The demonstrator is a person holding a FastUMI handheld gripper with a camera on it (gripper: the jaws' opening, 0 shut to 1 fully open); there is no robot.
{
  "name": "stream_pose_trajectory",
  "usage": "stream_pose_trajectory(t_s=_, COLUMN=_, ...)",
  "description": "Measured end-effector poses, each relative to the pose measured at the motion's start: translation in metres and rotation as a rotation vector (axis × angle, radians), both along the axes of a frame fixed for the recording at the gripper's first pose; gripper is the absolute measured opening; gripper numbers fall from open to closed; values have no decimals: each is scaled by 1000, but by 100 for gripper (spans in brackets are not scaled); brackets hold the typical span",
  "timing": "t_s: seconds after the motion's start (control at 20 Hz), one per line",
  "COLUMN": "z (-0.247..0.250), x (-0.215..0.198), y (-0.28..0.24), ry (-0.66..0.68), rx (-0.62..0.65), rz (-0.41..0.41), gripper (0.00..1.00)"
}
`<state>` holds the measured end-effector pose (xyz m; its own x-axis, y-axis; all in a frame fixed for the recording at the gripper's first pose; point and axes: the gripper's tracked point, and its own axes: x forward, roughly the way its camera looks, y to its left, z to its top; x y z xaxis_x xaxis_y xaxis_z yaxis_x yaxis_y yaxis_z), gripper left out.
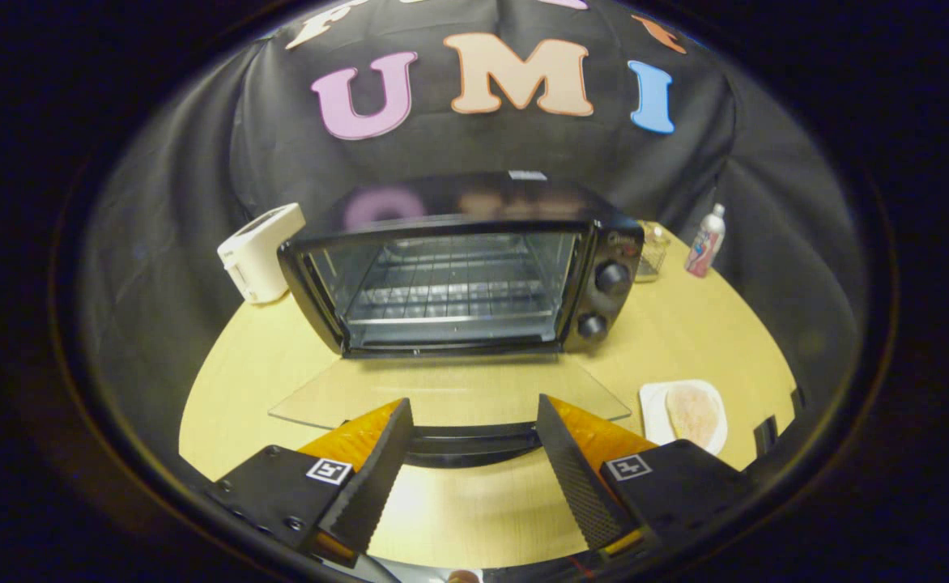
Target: Open the toaster oven, put the food inside, and close the toaster oven door.
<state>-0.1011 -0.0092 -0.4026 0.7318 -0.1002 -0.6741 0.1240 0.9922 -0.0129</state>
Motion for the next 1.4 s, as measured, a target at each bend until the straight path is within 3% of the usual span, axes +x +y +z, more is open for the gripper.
stream_pose_trajectory(t_s=0.45, z=-57, x=-17, y=-2, ry=143, rx=-17, rz=3, gripper=98)
stream_pose_trajectory(t_s=0.75, z=-46, x=-20, y=-24, ry=149, rx=-46, rz=-41, gripper=98)
stream_pose_trajectory(t_s=1.1, z=-12, x=-18, y=-149, ry=146, rx=-308, rz=-204, gripper=97)
stream_pose_trajectory(t_s=1.4, z=-32, x=-32, y=-238, ry=260, rx=-307, rz=-399, gripper=97)
